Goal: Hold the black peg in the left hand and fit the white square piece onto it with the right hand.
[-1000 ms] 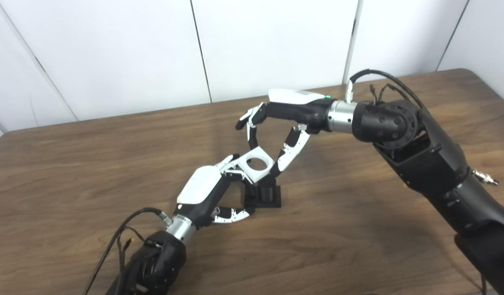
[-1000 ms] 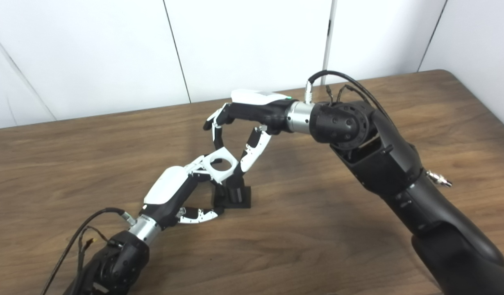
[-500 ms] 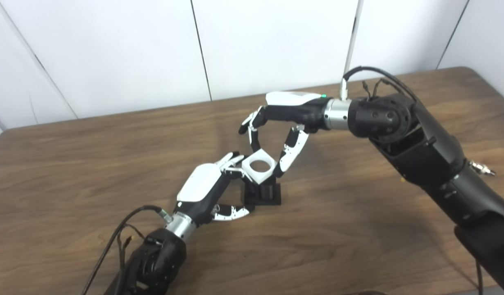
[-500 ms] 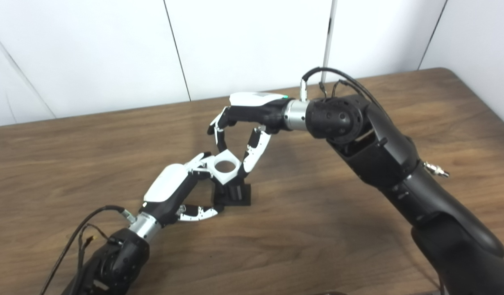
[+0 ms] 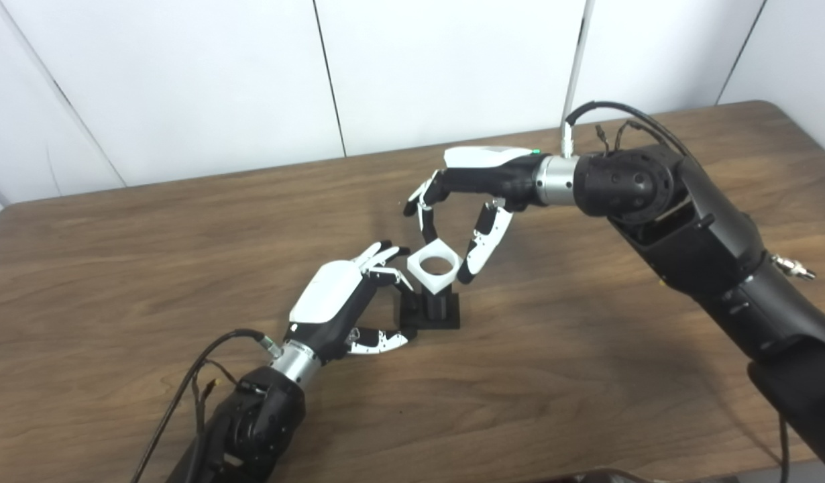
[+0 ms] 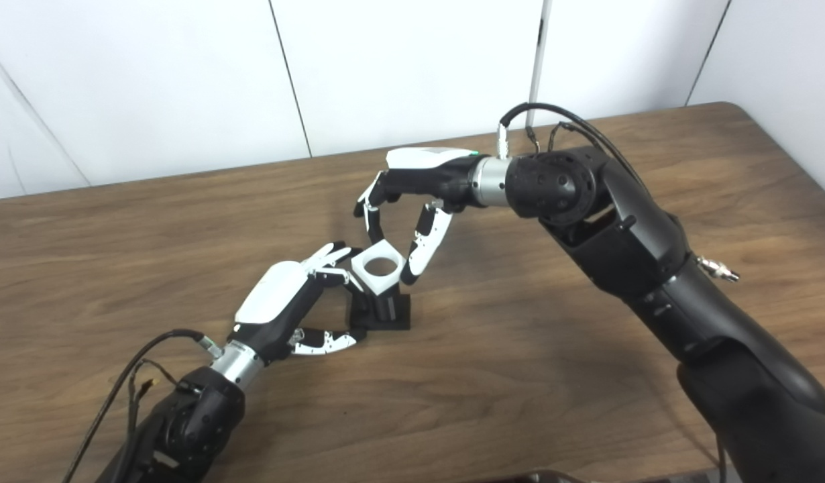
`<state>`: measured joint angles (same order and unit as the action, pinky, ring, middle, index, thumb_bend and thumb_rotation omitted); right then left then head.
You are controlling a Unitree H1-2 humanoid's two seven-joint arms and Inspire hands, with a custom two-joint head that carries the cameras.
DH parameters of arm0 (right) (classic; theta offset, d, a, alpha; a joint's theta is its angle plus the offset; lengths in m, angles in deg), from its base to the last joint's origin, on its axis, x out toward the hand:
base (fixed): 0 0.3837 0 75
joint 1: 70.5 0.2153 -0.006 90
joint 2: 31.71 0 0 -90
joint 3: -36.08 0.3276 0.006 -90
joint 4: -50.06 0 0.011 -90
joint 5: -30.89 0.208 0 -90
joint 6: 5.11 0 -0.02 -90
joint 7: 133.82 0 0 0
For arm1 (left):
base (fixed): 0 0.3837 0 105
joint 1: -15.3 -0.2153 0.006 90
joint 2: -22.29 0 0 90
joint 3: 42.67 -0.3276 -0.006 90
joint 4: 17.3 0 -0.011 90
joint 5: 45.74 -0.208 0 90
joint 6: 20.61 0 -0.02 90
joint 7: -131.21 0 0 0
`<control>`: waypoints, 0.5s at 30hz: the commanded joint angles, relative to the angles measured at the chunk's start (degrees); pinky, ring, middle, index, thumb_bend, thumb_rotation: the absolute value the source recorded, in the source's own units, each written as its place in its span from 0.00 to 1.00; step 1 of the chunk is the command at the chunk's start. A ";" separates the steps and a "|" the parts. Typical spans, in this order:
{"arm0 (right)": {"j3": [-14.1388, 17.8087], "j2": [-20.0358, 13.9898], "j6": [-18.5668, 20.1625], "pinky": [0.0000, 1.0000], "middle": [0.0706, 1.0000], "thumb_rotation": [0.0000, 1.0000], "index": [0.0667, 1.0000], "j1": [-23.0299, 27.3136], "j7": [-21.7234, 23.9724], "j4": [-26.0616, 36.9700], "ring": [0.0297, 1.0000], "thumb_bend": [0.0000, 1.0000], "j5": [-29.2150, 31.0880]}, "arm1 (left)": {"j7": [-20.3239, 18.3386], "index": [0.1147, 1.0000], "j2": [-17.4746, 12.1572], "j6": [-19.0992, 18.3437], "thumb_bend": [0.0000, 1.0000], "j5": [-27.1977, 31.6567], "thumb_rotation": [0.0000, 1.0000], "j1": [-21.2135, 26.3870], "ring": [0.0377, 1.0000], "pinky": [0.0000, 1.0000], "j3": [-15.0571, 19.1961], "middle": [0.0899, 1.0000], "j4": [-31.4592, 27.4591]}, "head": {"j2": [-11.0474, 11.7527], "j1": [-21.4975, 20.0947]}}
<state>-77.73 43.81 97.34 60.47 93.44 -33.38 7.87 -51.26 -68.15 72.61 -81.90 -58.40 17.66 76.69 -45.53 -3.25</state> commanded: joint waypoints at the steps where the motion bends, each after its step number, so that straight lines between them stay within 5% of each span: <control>1: 0.79 -1.04 -1.48 0.85 0.83 0.14 0.44 1.97 -1.01 0.44 0.91 0.52 -0.36 | -6.44 0.43 -1.70 -3.95 0.52 -3.22 0.08 -3.02 0.97 0.91 -2.37 0.91 3.09 | -0.15 0.09; 15: 1.03 0.16 -2.41 0.83 0.82 0.14 0.44 1.35 -1.99 -0.85 0.90 0.52 -0.70 | -6.59 0.43 -1.33 -4.22 0.52 -3.42 0.09 -2.93 0.97 0.92 -2.64 0.92 2.99 | -0.37 1.01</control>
<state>-77.73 44.08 97.04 60.05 93.28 -34.66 6.94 -51.27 -68.15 72.57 -81.94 -58.40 17.63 76.65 -45.88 -2.29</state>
